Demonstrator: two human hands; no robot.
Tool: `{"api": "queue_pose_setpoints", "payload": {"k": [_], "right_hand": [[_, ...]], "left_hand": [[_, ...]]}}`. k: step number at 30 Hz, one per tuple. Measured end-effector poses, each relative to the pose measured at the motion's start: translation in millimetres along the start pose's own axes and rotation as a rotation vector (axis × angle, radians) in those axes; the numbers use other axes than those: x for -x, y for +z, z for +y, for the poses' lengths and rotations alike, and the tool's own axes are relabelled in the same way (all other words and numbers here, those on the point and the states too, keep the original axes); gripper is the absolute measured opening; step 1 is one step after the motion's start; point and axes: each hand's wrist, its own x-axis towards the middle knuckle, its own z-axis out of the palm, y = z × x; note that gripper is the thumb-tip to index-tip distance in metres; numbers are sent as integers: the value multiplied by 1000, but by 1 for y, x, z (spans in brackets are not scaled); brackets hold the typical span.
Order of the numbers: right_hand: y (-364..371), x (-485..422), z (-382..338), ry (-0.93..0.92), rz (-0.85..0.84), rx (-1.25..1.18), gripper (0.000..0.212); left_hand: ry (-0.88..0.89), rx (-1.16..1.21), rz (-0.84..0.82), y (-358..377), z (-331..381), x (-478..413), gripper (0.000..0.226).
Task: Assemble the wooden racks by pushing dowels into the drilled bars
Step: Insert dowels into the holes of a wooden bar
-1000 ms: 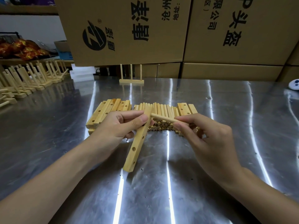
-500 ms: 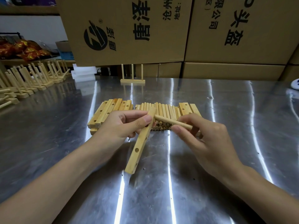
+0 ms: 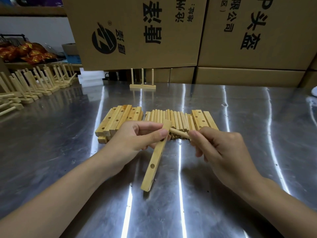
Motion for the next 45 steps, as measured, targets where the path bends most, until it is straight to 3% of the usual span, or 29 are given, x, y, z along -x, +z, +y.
{"api": "queue_pose_setpoints", "payload": {"k": [5, 12, 14, 17, 20, 24, 27, 33, 37, 40, 43, 45], "right_hand": [[0, 1, 2, -116, -42, 5, 19], [-2, 2, 8, -93, -169, 56, 49], [-6, 0, 6, -66, -141, -33, 43], [-12, -6, 9, 4, 29, -190, 38], [-11, -12, 24, 54, 91, 27, 31], [-4, -11, 42, 7, -142, 423, 42], [-2, -11, 46, 14, -204, 459, 38], [0, -12, 48, -45, -137, 422, 16], [0, -15, 43, -172, 24, 415, 6], [-8, -15, 35, -173, 237, 166, 5], [-14, -15, 23, 89, 224, -522, 10], [-14, -16, 16, 214, 205, -789, 13]], "left_hand": [[-40, 5, -40, 2, -1, 3, 27], [-62, -70, -138, 1, -6, 2, 28], [-69, -25, -95, 1, -9, 0, 29], [-92, 204, 76, 0, -10, -5, 33], [-115, 534, 195, -3, -8, -9, 31], [-152, 802, 266, -3, -6, -10, 30], [-174, 829, 288, -1, -6, -10, 33], [-182, 793, 291, -1, -8, -12, 40], [-180, 791, 292, -1, -9, -12, 40], [-185, 799, 281, 0, -8, -12, 31], [-194, 798, 254, 1, -6, -11, 32], [-199, 788, 230, 2, -4, -11, 34]]}}
